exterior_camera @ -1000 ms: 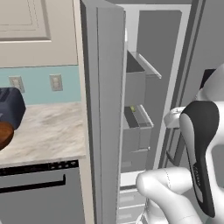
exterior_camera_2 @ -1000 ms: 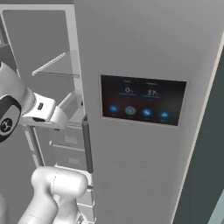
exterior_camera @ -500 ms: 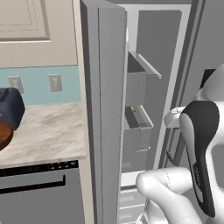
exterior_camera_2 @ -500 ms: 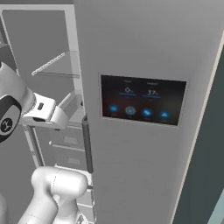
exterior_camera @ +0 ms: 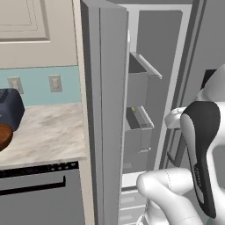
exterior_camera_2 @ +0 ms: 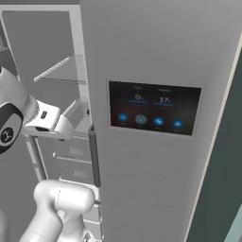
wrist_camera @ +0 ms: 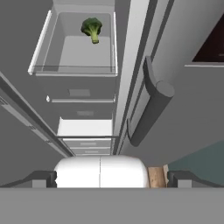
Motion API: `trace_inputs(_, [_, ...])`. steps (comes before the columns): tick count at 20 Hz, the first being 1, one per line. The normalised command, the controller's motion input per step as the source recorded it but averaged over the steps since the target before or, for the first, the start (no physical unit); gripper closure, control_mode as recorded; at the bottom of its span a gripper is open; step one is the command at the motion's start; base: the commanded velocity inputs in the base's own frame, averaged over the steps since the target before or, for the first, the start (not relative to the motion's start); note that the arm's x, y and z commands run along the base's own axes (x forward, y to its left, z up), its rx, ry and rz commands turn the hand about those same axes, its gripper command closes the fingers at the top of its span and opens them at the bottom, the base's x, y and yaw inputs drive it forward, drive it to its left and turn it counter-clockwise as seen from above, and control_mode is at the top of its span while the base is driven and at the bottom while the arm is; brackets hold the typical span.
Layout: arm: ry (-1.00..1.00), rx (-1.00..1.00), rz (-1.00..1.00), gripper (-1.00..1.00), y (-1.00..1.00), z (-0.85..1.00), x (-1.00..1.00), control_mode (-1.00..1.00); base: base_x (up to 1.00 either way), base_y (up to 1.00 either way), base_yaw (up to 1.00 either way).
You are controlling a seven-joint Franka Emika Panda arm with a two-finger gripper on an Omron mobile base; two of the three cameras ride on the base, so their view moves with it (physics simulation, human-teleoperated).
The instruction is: Take the mushroom, peach, and broccoli from the freezer and place them in the bowl on the counter.
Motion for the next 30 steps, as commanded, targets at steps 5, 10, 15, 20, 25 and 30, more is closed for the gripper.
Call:
trace_inputs(5, [0.0, 0.0, 0.0, -1.0, 0.0, 0.0, 0.0, 1.0, 0.0, 0.0, 0.0])
trace_inputs(10, [0.0, 0.0, 0.01, -1.0, 0.0, -0.02, 0.07, -1.0, 0.01, 0.0, 0.0])
trace_inputs(15, [0.0, 0.0, 0.0, -1.0, 0.09, -0.19, 0.43, -1.0, 0.0, 0.0, 0.0])
trace_inputs(20, [-0.03, 0.0, 0.0, -1.0, 0.11, -0.3, 0.44, -1.0, 0.0, 0.0, 0.0])
trace_inputs(25, [-0.03, 0.09, 0.13, -1.0, 0.04, -0.43, 0.51, -1.0, 0.0, 0.0, 0.0])
trace_inputs(30, [-0.08, 0.09, 0.14, -1.0, 0.05, -0.41, 0.23, -1.0, 0.0, 0.0, 0.0])
